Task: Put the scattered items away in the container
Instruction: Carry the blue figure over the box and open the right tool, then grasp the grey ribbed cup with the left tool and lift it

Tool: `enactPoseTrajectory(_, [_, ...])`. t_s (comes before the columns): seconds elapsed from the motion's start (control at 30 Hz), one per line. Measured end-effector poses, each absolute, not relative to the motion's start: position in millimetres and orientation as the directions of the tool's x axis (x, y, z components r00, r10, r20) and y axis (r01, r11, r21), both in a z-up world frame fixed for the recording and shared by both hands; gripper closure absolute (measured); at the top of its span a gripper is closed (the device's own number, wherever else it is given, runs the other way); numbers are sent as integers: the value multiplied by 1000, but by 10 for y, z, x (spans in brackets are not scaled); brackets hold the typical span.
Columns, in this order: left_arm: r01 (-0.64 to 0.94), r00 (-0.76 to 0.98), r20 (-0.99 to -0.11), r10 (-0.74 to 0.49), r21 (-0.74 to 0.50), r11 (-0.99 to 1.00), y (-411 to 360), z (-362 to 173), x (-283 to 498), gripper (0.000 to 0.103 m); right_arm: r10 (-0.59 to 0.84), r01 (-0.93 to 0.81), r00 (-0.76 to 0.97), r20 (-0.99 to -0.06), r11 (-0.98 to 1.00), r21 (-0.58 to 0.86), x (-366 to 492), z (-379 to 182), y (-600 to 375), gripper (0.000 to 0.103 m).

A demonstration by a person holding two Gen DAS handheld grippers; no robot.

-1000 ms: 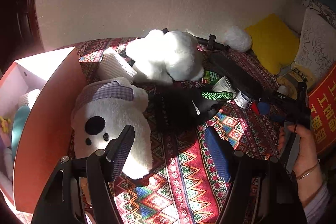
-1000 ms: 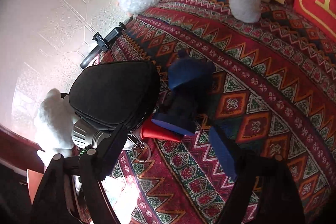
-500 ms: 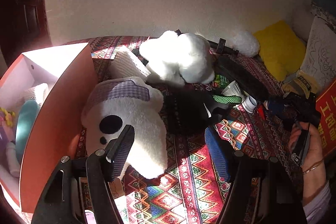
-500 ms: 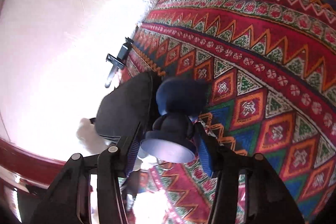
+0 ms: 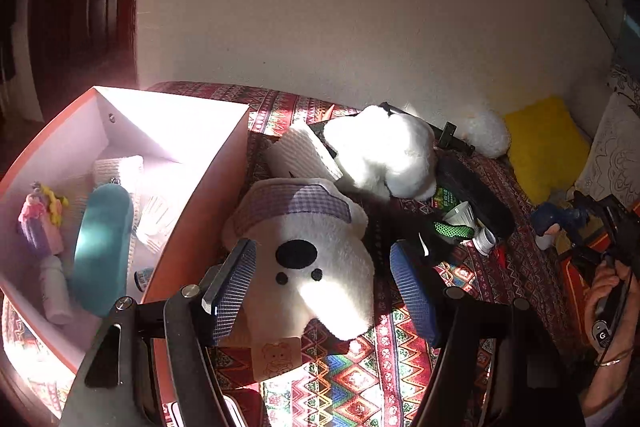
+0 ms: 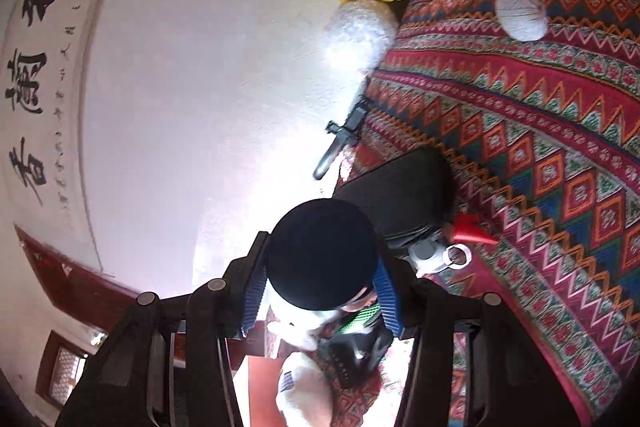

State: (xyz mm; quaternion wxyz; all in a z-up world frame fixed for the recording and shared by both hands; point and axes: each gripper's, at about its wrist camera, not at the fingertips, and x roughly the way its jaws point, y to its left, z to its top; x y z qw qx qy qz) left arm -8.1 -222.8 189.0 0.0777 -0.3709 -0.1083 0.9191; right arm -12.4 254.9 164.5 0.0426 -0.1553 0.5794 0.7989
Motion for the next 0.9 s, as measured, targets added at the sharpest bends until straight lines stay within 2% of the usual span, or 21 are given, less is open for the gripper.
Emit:
enactPoseTrajectory(0.23, [157, -772, -632, 72, -298, -941, -3256, 2068, 84, 34, -342, -85, -914, -217, -362, 928, -604, 2048, 1436, 58])
enactPoseTrajectory(0.4, [281, -789, -614, 23, -393, -876, -4041, 2063, 269, 30, -542, 72, -821, -182, -414, 908, -1122, 2364, 216, 59])
enactPoseTrajectory(0.53, [334, -788, -616, -2, -424, -842, -4404, 2025, 386, 30, -682, 178, -706, -190, -431, 884, -1496, 2515, -830, 59])
enactPoseTrajectory(0.6, [346, -792, -610, -13, -431, -833, -4496, 2028, 438, 30, -728, 227, -648, -223, -464, 856, -1597, 2595, -1326, 55])
enactPoseTrajectory(0.63, [348, -795, -606, -14, -437, -829, -4534, 2032, 463, 30, -731, 243, -640, -239, -487, 839, -1600, 2639, -1504, 44])
enactPoseTrajectory(0.67, [348, -798, -602, -13, -444, -825, -4575, 2042, 489, 30, -735, 252, -630, -250, -498, 830, -1593, 2670, -1643, 23])
enactPoseTrajectory(0.7, [348, -801, -598, -13, -450, -822, -4601, 2047, 507, 29, -725, 260, -644, -244, -508, 821, -1552, 2709, -1701, 16])
enactPoseTrajectory(0.8, [345, -809, -588, -8, -463, -817, -4626, 2073, 522, 29, -673, 296, -697, -246, -584, 756, -1399, 2833, -1666, 15])
enactPoseTrajectory(0.9, [325, -814, -581, 5, -463, -825, -4564, 2103, 514, 29, -606, 260, -750, -264, -637, 725, -1233, 2807, -1368, 15])
